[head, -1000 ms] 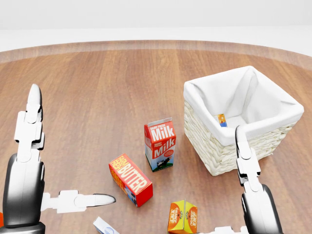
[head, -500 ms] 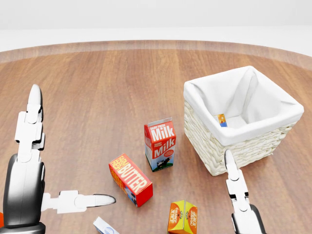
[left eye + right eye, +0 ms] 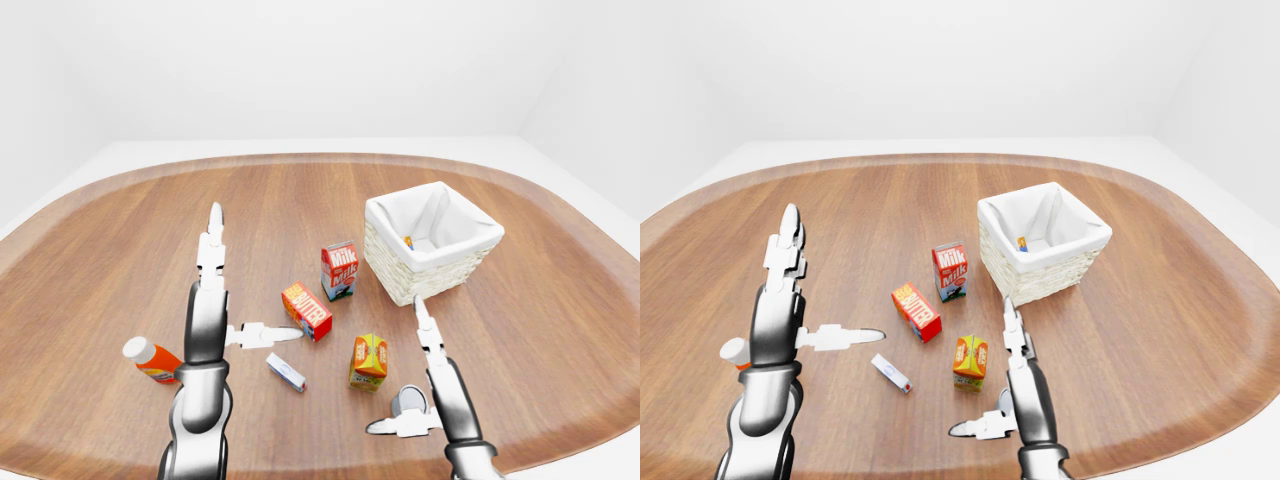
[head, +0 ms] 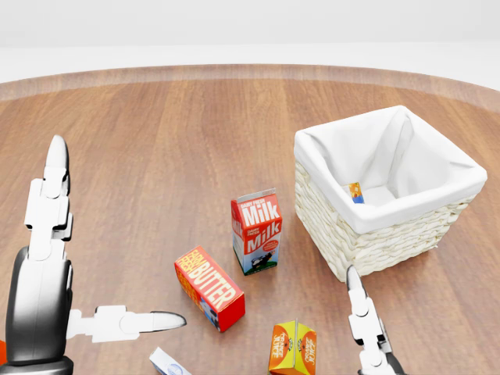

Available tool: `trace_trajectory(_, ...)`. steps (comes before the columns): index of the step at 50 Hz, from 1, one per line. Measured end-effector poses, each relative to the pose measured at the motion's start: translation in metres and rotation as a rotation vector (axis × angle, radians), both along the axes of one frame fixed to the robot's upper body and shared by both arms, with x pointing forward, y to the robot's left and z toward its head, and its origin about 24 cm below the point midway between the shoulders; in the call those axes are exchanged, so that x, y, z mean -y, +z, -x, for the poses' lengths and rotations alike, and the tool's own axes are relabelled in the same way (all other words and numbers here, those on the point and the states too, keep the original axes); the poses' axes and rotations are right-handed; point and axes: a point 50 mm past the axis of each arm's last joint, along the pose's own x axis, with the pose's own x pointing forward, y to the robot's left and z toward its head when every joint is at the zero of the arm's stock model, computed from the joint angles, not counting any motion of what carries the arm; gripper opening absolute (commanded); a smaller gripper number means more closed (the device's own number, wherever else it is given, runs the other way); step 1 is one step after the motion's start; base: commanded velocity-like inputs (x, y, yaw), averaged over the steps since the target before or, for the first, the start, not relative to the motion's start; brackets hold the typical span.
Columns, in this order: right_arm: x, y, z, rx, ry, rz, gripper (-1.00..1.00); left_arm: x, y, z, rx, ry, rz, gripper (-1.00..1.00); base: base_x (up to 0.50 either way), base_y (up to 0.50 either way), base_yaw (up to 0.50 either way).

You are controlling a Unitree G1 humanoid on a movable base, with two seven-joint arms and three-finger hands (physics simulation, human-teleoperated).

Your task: Pick up the alphabet soup and the tomato sauce, and put them in the basket.

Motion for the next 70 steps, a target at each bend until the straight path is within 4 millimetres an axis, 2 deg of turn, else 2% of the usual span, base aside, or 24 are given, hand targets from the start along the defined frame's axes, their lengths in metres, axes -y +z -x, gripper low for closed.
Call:
trace_trajectory(33,0.001,-0.040,0.028,-0.136,-0.038,0.149,1.00,0.000,0.001,0.000,0.004,0.003,0.001,1.00,0.00,0.00,0.00)
trace_trajectory(70,0.018,-0.067,0.022,-0.258,-0.108,0.139,1.00,0.000,0.001,0.000,0.003,0.000,-0.003,1.00,0.00,0.00,0.00)
